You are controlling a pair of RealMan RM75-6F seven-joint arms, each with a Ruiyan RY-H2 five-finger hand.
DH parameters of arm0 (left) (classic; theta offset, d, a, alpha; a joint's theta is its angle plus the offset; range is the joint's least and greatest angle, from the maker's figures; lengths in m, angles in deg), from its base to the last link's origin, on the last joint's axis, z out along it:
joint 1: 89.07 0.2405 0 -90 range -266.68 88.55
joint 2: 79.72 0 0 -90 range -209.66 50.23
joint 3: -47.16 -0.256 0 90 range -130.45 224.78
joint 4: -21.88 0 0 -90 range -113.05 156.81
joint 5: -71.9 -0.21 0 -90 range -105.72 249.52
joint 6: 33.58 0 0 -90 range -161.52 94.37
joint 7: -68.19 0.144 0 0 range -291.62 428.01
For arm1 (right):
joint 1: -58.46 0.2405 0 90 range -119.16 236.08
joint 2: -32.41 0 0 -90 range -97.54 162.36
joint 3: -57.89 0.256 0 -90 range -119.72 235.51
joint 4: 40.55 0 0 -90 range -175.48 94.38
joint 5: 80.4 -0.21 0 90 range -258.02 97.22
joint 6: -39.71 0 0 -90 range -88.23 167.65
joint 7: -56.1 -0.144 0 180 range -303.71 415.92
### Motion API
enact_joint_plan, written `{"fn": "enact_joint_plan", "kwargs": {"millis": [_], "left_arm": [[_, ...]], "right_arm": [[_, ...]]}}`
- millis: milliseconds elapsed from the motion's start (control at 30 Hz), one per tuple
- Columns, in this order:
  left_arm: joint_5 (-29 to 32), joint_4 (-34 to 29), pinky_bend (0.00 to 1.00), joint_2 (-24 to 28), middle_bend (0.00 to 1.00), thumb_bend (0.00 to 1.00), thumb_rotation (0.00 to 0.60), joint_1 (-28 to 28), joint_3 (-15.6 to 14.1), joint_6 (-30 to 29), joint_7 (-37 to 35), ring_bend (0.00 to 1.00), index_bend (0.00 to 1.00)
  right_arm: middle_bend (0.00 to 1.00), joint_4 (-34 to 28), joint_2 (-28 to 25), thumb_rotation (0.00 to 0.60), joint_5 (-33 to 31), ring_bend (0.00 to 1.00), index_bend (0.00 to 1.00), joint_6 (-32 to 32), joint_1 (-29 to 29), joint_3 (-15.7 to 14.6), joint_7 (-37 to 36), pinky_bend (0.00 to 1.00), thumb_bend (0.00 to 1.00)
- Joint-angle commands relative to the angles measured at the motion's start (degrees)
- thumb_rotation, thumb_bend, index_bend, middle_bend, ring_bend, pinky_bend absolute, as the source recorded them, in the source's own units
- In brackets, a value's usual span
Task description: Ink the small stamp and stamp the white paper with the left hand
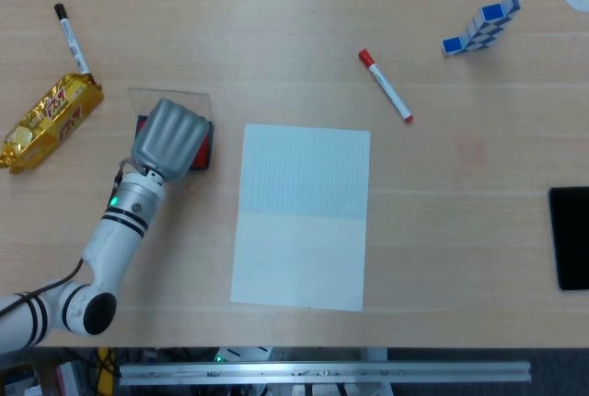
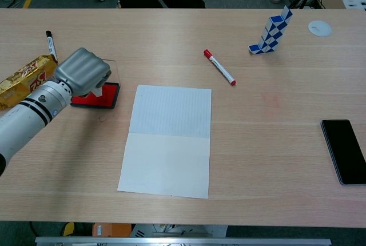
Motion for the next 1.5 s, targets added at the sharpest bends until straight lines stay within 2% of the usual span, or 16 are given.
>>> {"fn": "enact_joint_plan", "kwargs": {"millis": [33,933,1500], "left_arm": [[0.3,0.5,1.0,-0.5,1.0,0.27,0.6,-0.3,-0.1,0.5,0.1,1.0,0.63],[2.3,3.1,1.0,-3.4,1.0,0.28,0.6,-2.5,-0.3,2.4,2.7,1.0,0.62],[3.1,3.3,1.0,-4.2,1.0,0.27,0.6,-4.0,-0.8,2.2,7.2,1.0,0.62]], "right_arm": [[0.33,0.0,0.0,0.6,-0.1,0.26,0.24,0.0,0.0,0.0,0.0,0.39,0.11],[0.33,0.7,-0.2,0.6,-0.8,0.26,0.24,0.3,-1.0,0.1,-0.6,0.39,0.11],[0.33,1.6,0.0,0.6,-1.1,0.26,0.24,0.4,-1.4,0.2,-1.4,0.39,0.11]]}}
